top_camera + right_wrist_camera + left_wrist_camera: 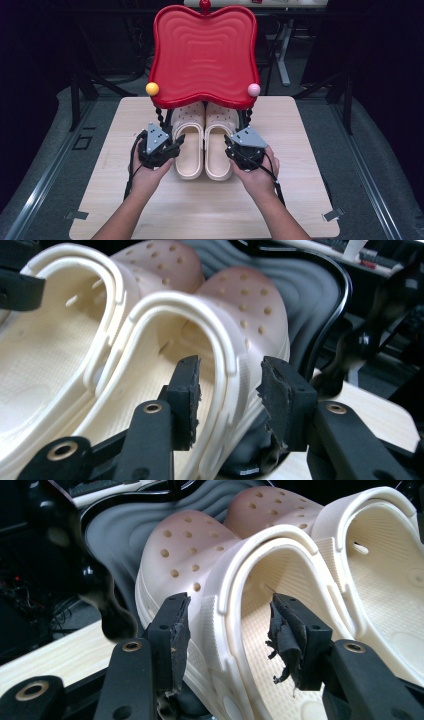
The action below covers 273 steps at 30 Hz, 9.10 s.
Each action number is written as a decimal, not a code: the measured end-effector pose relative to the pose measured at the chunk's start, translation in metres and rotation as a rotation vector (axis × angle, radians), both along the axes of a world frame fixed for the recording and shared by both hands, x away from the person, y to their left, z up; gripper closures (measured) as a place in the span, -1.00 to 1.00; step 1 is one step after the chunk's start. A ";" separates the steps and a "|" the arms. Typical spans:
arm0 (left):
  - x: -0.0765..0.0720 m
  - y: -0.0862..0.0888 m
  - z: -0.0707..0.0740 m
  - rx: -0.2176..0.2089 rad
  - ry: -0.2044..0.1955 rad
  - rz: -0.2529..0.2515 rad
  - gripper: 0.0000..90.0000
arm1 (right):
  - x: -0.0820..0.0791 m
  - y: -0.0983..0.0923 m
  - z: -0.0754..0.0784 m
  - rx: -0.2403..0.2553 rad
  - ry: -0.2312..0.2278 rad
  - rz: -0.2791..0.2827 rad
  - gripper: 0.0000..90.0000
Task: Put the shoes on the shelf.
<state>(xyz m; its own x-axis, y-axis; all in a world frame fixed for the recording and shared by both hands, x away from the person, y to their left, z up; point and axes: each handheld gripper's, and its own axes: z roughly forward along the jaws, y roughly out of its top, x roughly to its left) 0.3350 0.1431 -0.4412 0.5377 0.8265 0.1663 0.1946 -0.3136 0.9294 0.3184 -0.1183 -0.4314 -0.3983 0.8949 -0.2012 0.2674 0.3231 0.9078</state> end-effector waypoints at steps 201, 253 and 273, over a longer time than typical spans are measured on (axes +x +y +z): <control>0.011 -0.013 -0.054 -0.133 0.278 -0.012 1.00 | 0.010 0.011 -0.054 0.134 0.203 0.052 1.00; 0.025 -0.006 -0.033 -0.218 0.172 0.099 0.06 | 0.028 -0.002 -0.033 0.256 0.146 -0.026 0.22; 0.035 -0.013 -0.033 -0.152 0.158 0.090 0.24 | 0.040 0.000 -0.036 0.243 0.149 -0.023 0.29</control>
<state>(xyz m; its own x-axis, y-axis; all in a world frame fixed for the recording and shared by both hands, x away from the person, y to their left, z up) 0.3703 0.1299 -0.4744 0.4701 0.8815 -0.0435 0.3621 -0.1477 0.9204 0.3584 -0.1180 -0.4677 -0.3862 0.9190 0.0799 0.4084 0.0926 0.9081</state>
